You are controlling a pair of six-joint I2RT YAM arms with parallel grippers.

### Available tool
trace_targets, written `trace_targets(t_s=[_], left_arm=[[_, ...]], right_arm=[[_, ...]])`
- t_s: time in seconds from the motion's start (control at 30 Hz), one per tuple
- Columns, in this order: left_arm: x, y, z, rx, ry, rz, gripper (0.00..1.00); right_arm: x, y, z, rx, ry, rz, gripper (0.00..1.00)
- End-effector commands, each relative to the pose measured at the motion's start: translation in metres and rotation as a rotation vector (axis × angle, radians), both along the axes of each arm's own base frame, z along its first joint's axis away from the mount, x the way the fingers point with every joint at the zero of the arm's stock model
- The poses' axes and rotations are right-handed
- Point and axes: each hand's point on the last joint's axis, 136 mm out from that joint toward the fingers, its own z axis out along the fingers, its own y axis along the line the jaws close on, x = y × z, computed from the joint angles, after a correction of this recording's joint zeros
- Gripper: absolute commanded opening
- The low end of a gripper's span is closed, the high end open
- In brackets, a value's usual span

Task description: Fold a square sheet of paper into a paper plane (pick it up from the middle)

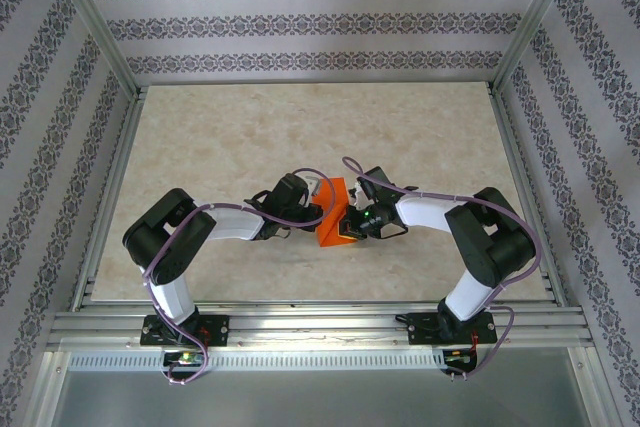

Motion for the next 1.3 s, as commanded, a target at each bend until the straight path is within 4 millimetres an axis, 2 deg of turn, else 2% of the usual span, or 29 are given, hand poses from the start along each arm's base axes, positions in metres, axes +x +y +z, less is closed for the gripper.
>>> trace_targets(t_s=[0.0, 0.47, 1.07, 1.27], left_arm=[[0.011, -0.001, 0.008, -0.021, -0.038, 0.001, 0.0], [0.012, -0.005, 0.0, -0.023, -0.01, -0.004, 0.0], [0.012, 0.001, -0.006, 0.003, -0.015, 0.009, 0.0], [0.006, 0.005, -0.017, 0.019, 0.015, 0.01, 0.0]], right_arm=[[-0.014, -0.019, -0.022, -0.084, 0.061, -0.008, 0.0], [-0.014, -0.02, -0.023, -0.087, 0.066, -0.012, 0.0], [-0.015, -0.021, -0.022, -0.086, 0.07, -0.012, 0.0], [-0.014, -0.02, -0.02, -0.082, 0.063, -0.012, 0.0]])
